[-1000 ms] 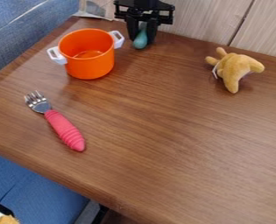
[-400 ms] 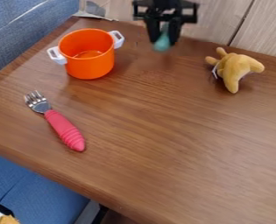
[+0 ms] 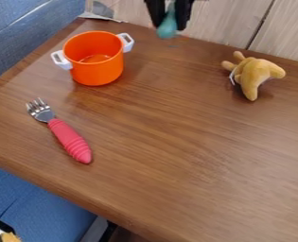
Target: Move the blue thing to the right side of the red fork
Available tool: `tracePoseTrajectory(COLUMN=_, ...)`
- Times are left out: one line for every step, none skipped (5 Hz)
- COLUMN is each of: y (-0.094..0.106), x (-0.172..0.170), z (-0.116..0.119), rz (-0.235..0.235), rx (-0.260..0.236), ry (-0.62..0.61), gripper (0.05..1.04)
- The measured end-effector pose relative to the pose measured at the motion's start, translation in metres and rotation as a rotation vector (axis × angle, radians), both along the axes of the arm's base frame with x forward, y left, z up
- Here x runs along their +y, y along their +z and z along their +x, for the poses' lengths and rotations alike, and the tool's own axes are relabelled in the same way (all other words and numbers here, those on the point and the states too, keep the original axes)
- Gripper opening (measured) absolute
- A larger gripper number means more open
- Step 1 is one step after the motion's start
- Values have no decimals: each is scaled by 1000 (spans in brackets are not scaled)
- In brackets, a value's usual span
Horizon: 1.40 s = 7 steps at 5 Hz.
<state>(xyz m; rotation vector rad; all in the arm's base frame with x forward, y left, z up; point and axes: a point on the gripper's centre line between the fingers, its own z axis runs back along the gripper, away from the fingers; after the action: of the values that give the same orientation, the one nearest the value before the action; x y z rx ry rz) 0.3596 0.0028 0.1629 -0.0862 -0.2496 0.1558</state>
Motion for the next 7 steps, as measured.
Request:
tracePoseTrajectory(y=-4, x=-25, z=-39, rz=30, rx=5, ry=-129, gripper=430)
tracePoseTrajectory(y=-14, x=-39, z=-74, rz=46, rx=12, ry=-233, gripper=430)
tracePoseTrajectory(y=-38, x=-48, z=-104, rz=18, rx=55, ry=-351, gripper=430)
tracePoseTrajectory(y=-65, x=-42, z=-121, rz=65, rx=84, ry=-402, gripper=430)
tracePoseTrajectory(y=-88, x=-37, z=-121, rz=101, rx=106, ry=-423, gripper=430)
tracePoseTrajectory(y=-91, x=-37, z=-117, rz=125, rx=98, ry=-422, gripper=503)
tracePoseTrajectory(y=-94, x=-39, z=-114, rz=102, rx=138, ry=-384, gripper=806)
